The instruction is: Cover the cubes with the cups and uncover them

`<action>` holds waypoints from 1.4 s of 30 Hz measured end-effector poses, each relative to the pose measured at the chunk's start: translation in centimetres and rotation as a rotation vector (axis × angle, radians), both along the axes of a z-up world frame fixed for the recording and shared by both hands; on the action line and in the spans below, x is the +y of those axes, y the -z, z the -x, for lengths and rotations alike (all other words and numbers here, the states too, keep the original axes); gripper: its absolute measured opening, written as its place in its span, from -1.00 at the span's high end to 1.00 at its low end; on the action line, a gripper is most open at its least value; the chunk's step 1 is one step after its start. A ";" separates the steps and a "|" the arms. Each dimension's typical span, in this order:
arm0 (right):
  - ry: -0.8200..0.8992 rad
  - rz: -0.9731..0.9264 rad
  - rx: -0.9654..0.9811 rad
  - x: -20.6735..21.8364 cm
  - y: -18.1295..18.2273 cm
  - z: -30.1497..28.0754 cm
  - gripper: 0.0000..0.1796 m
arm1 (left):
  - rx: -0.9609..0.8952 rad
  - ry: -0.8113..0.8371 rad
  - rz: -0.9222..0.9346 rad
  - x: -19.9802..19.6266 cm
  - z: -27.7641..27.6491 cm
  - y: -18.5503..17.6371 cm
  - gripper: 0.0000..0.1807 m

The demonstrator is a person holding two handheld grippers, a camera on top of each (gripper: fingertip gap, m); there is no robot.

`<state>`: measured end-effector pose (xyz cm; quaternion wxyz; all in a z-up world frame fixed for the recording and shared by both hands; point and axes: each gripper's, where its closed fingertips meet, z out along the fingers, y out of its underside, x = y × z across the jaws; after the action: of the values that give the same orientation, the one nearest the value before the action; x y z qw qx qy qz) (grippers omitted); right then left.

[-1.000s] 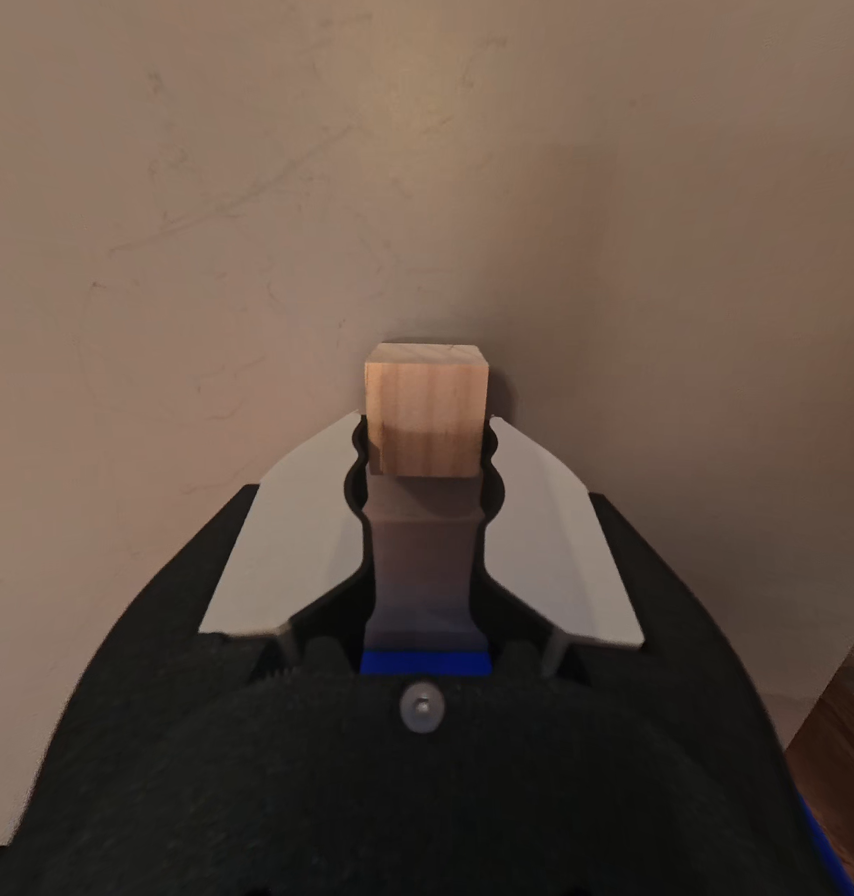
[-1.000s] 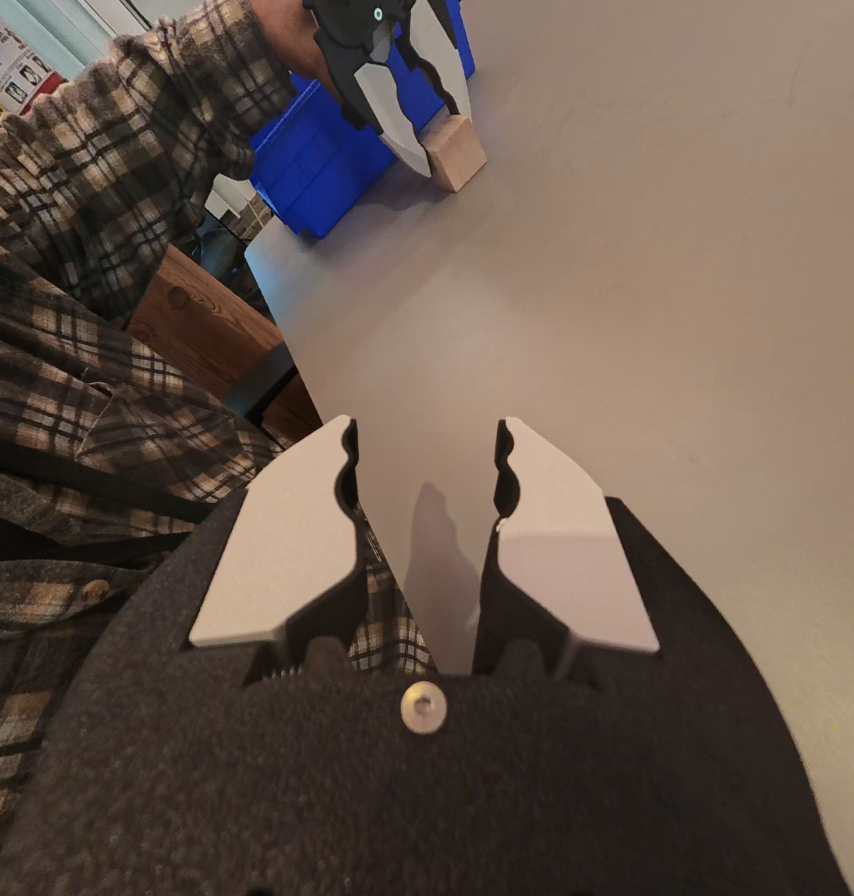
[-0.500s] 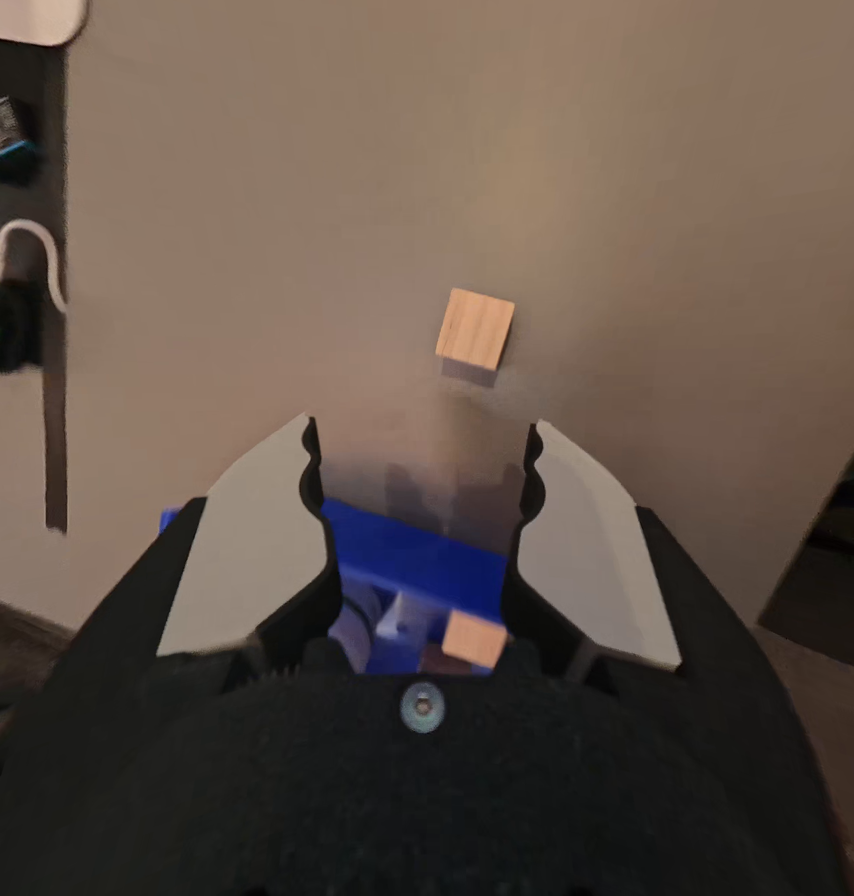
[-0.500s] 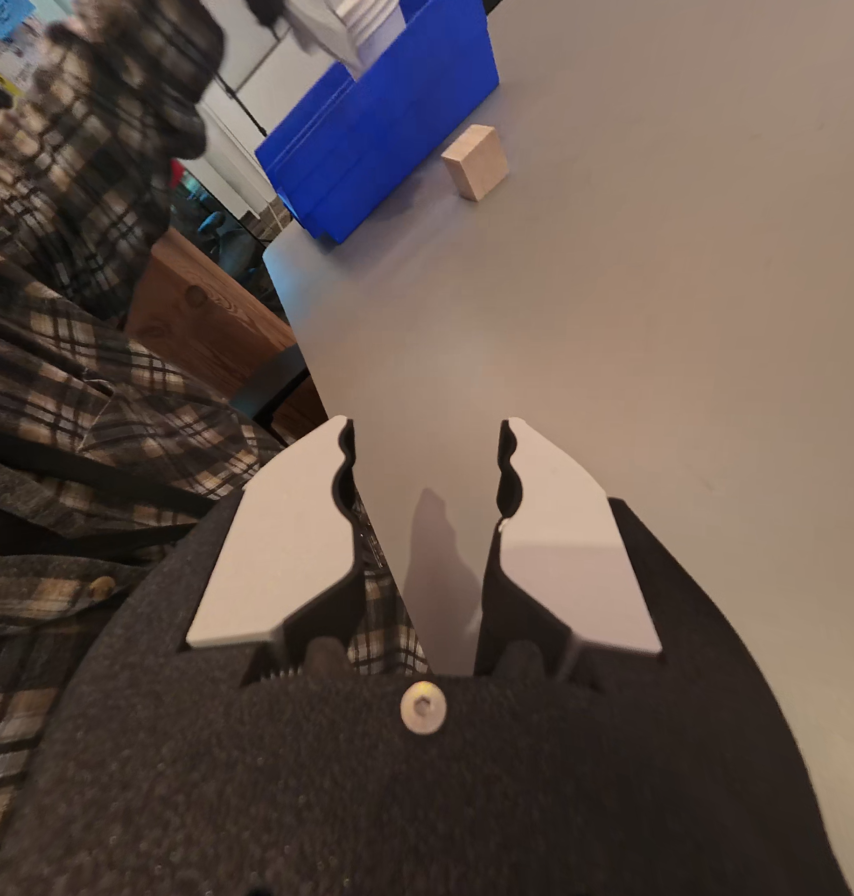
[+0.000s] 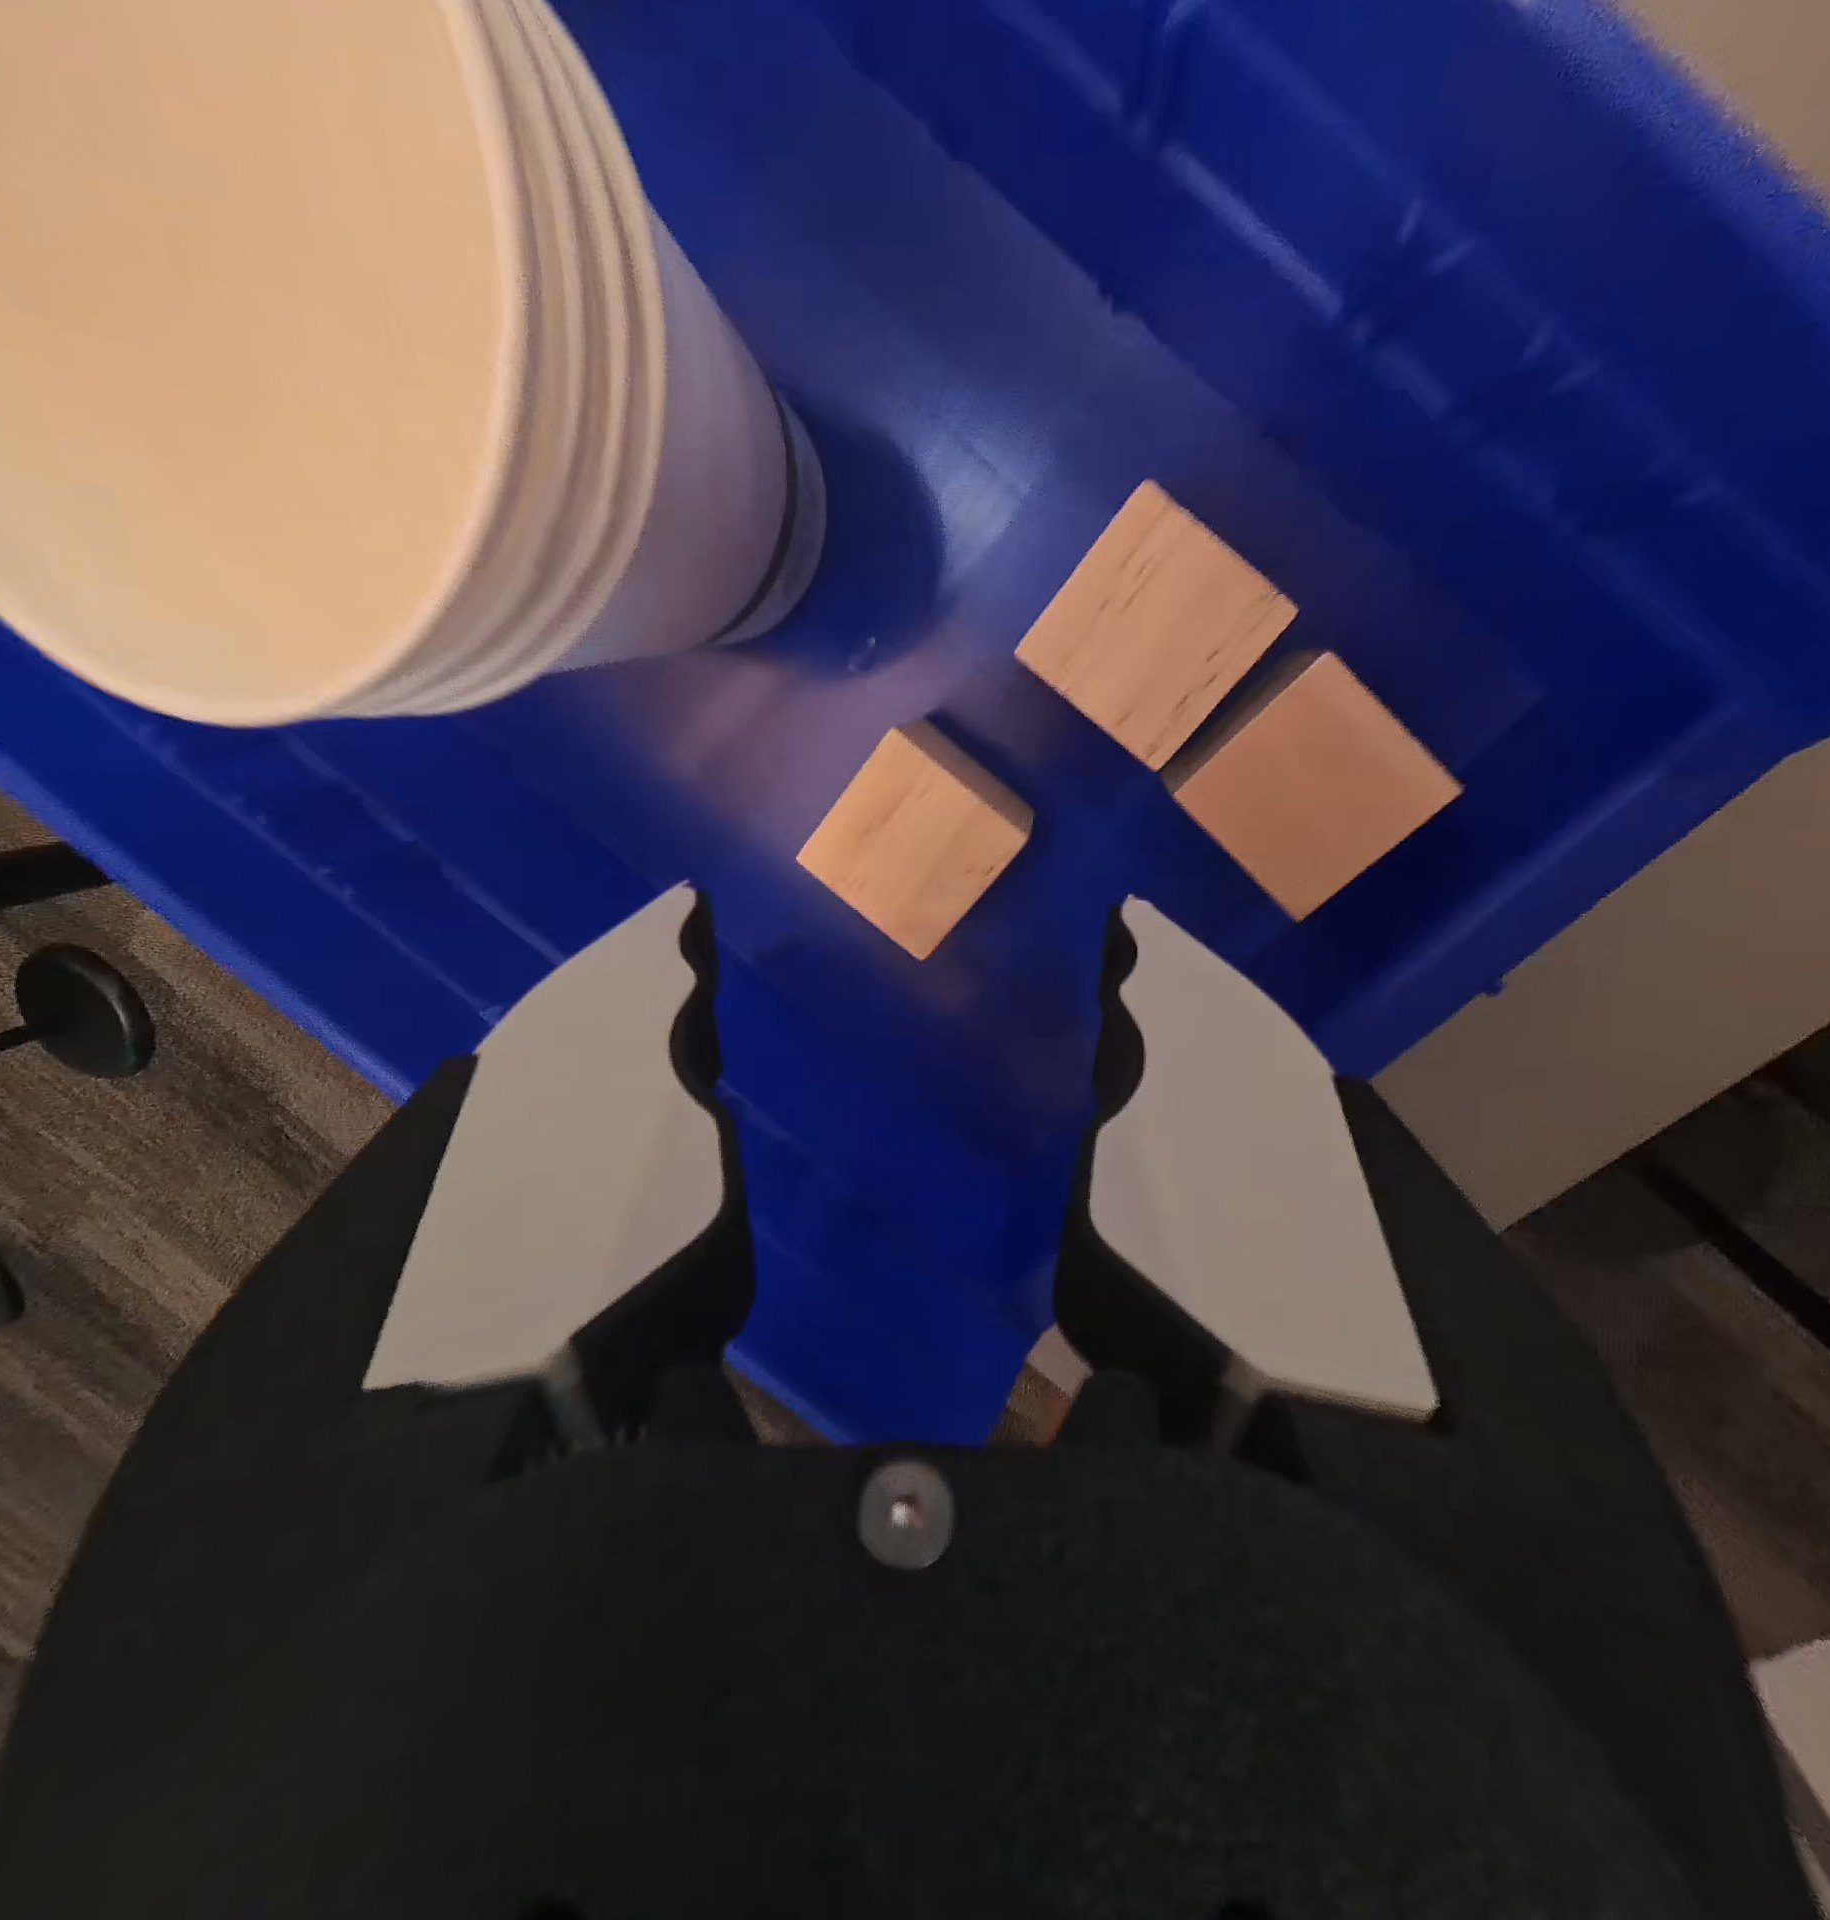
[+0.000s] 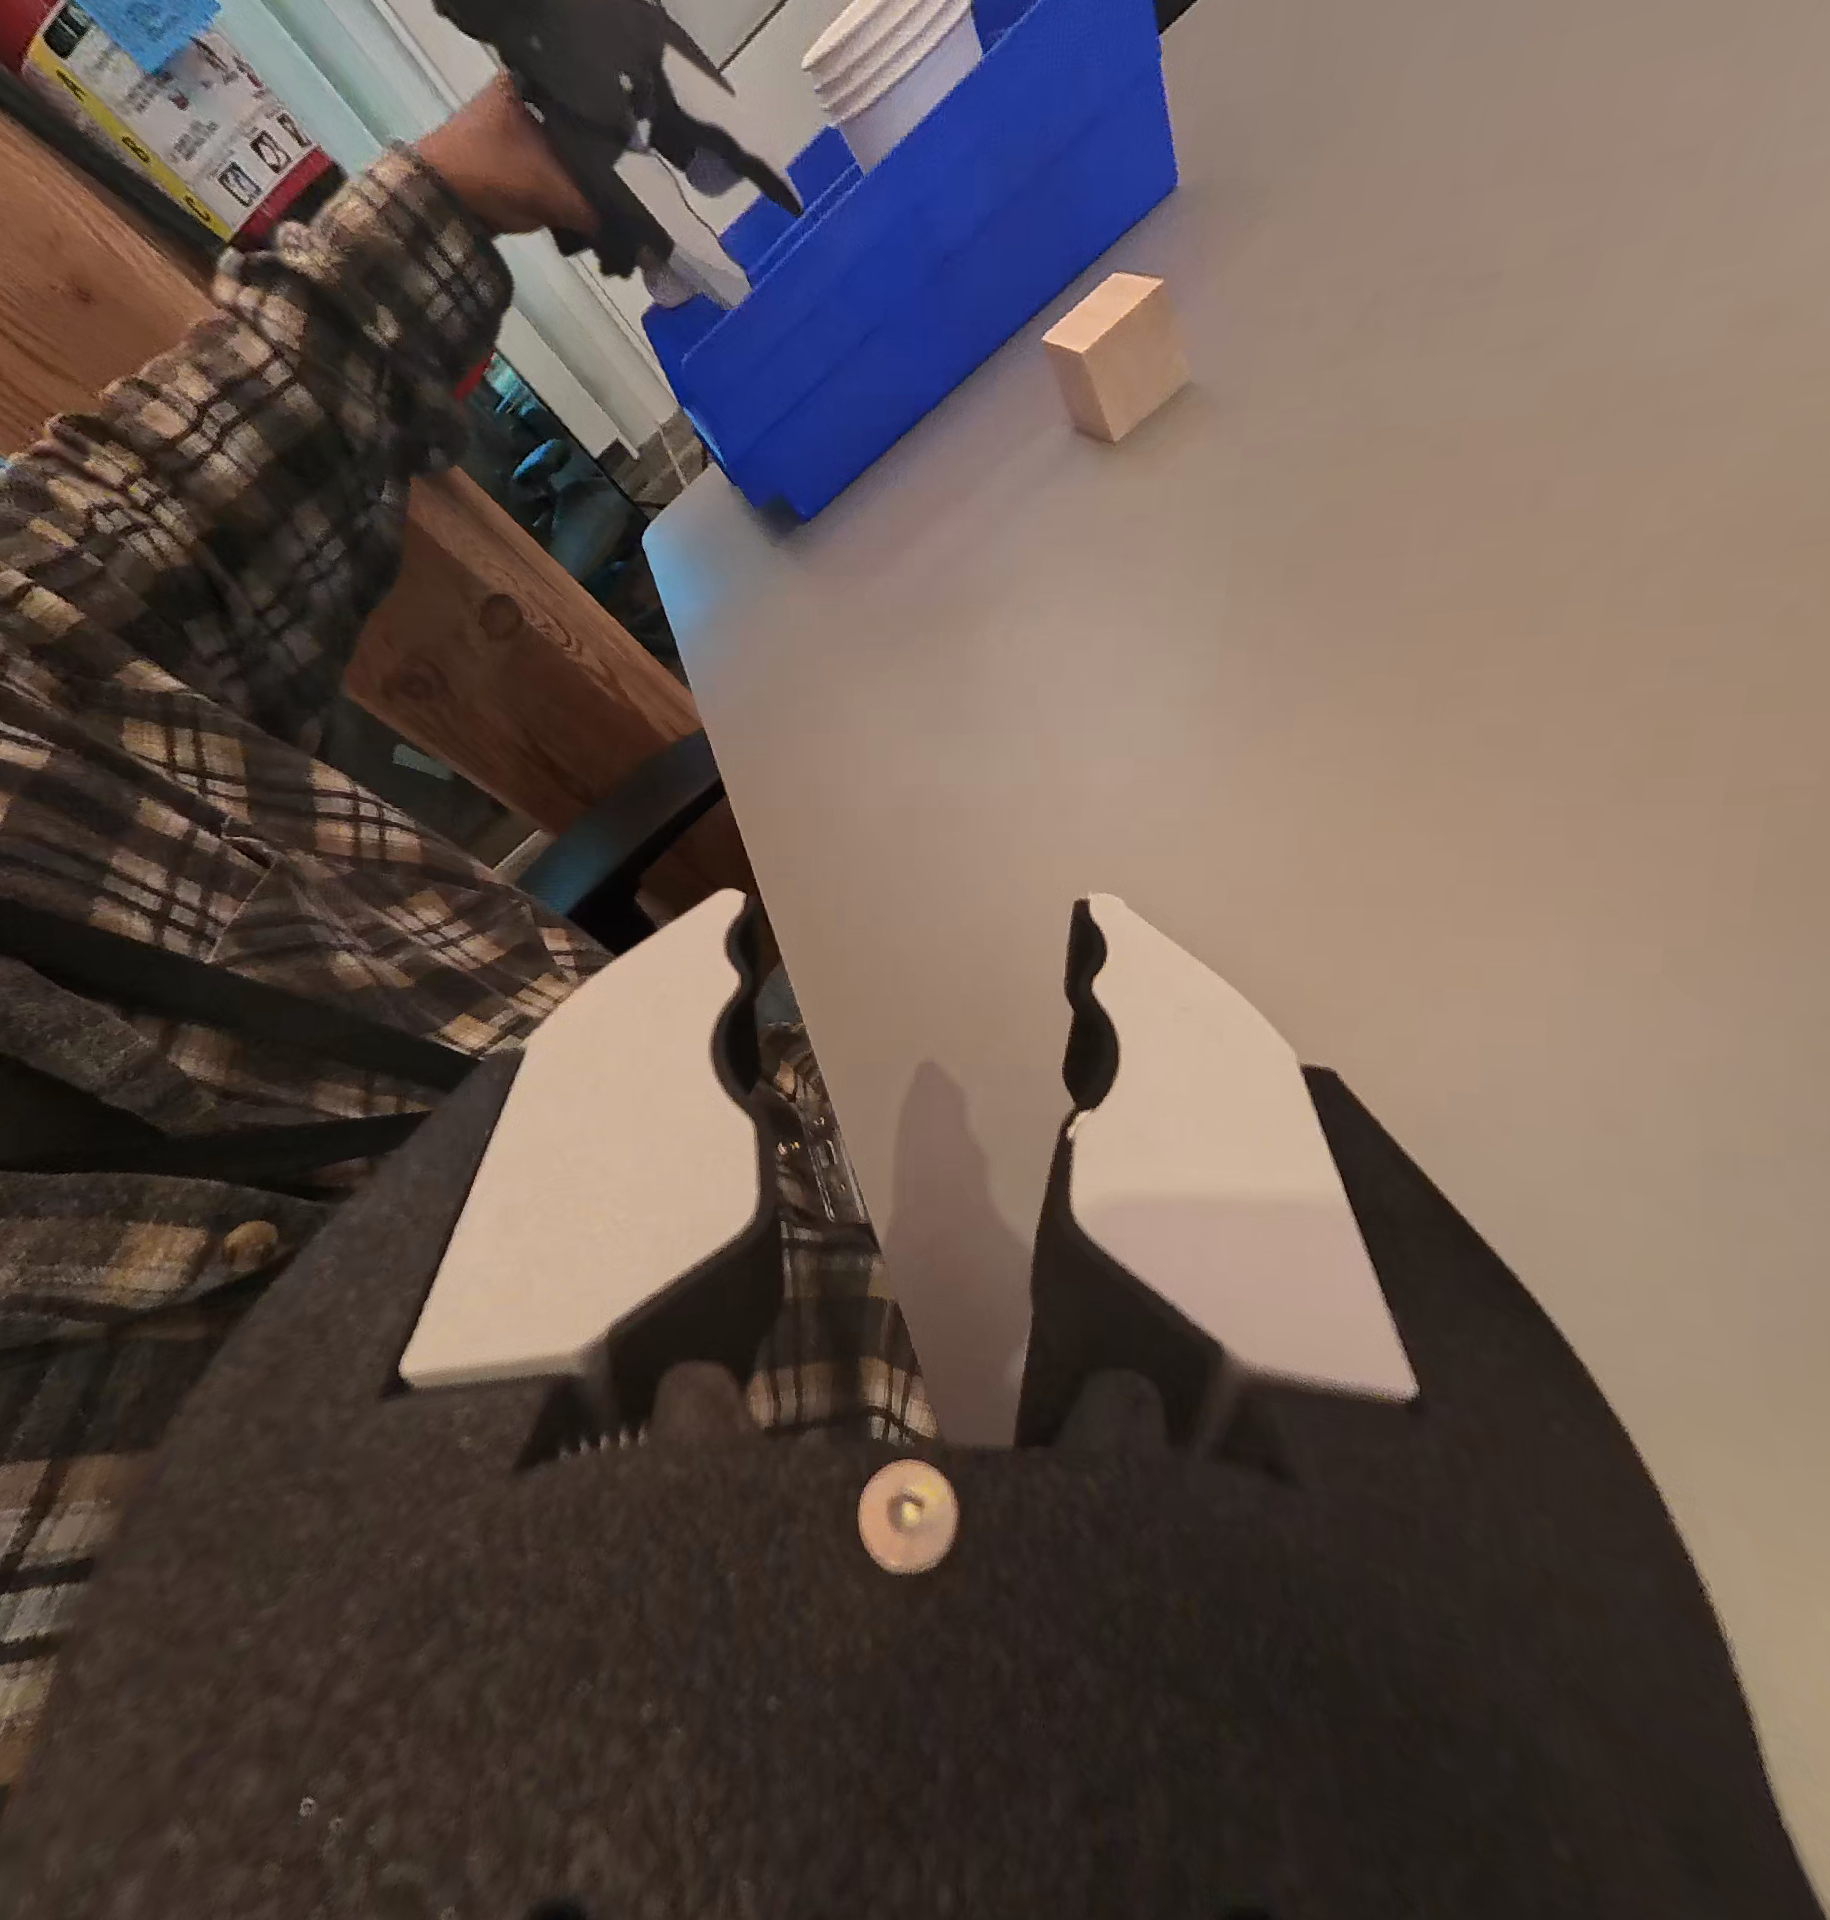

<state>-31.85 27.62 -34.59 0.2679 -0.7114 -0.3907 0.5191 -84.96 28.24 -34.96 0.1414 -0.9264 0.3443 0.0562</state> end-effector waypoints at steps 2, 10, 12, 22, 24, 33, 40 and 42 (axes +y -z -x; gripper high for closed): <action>0.015 -0.005 -0.001 -0.1 -0.2 -0.3 0.38 | 0.032 0.019 0.037 -0.1 0.8 0.9 0.23; 0.028 0.015 -0.019 -0.5 0.1 -0.1 0.38 | 0.080 -0.075 0.027 0.9 1.3 1.5 0.25; 0.028 0.005 -0.024 -0.5 0.0 0.0 0.38 | 0.063 -0.293 -0.048 0.8 1.8 0.5 0.21; -0.028 0.003 0.002 -0.1 -0.6 1.2 0.38 | -0.397 -1.038 -0.439 0.5 1.0 -0.9 0.35; -0.031 -0.008 0.006 -0.1 -0.8 1.0 0.37 | -0.408 -1.077 -0.387 0.4 0.5 1.1 0.35; -0.004 -0.004 0.054 0.4 -1.3 -0.8 0.37 | -0.318 -1.126 -0.278 0.9 0.6 3.9 0.36; 0.004 0.008 0.066 0.4 -1.4 -1.2 0.37 | -0.272 -1.106 -0.135 0.2 0.5 6.2 0.47; 0.006 0.003 0.071 0.4 -1.7 -1.2 0.37 | -0.292 -1.093 -0.136 0.4 0.8 6.3 0.48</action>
<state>-30.60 28.02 -32.93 0.2819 -0.6940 -0.3781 0.5440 -85.73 28.69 -41.23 0.1972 -0.9569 -0.2126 0.0146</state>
